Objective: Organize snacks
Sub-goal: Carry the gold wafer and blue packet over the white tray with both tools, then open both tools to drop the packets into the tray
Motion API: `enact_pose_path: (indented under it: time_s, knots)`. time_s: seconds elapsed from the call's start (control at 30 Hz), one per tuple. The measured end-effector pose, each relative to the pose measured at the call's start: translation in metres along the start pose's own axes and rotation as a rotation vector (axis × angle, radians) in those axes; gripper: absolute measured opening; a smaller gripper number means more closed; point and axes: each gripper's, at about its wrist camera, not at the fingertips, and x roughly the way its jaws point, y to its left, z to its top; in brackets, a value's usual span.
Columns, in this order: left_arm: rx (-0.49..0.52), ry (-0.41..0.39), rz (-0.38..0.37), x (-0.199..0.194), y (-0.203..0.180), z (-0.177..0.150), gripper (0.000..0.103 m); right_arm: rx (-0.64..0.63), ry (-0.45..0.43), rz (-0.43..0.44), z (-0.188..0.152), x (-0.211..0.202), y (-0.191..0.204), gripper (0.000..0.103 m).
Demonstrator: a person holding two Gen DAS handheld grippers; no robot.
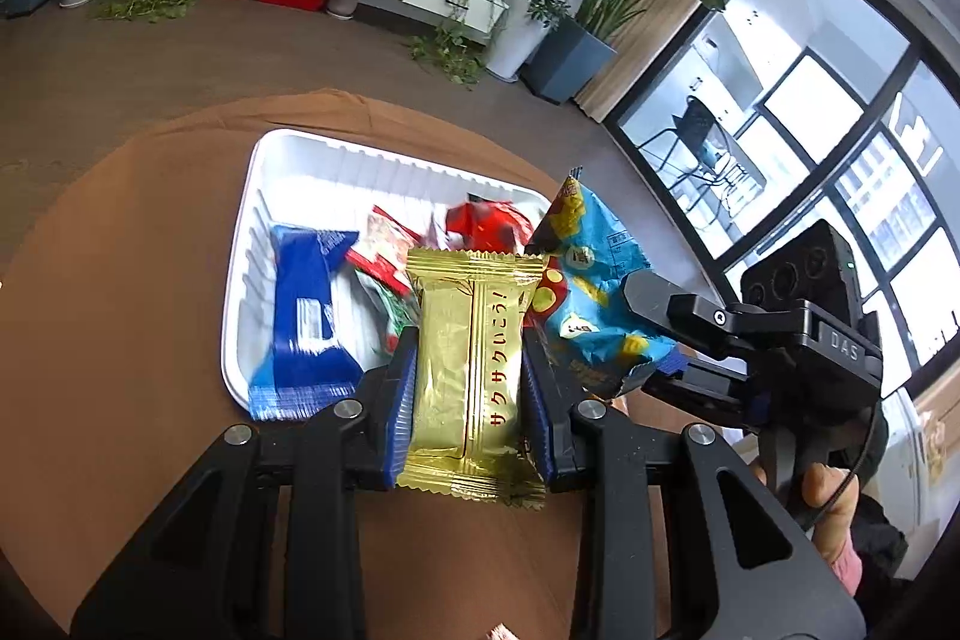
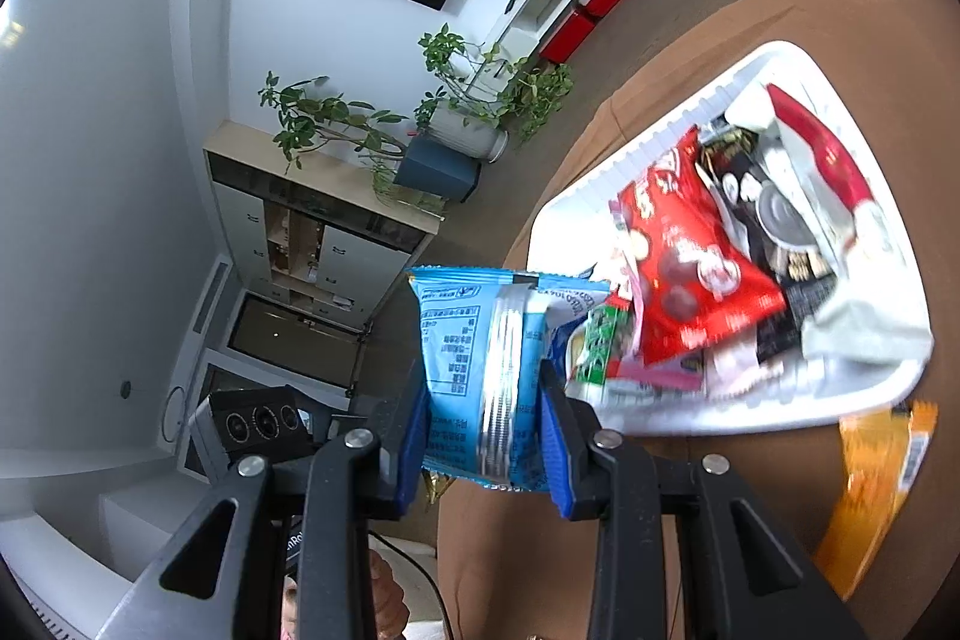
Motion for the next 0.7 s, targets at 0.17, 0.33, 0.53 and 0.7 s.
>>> enact_pose_path:
  time_s: [0.17,0.33,0.53,0.7]
  knots:
    - [-0.04,-0.009,0.006,0.01,0.014,0.015,0.029,0.001,-0.006,-0.018,0.014,0.014,-0.004,0.036]
    - [-0.047,0.001,0.021,0.024,0.022,0.024,0.029,-0.001,-0.011,-0.063,0.026,0.032,-0.011,0.036]
    - [-0.046,0.003,0.068,0.044,0.032,0.033,0.03,-0.03,-0.023,-0.138,0.038,0.048,-0.017,0.038]
    - [-0.054,-0.002,0.079,0.049,0.041,0.033,0.041,-0.068,-0.031,-0.176,0.041,0.053,-0.016,0.041]
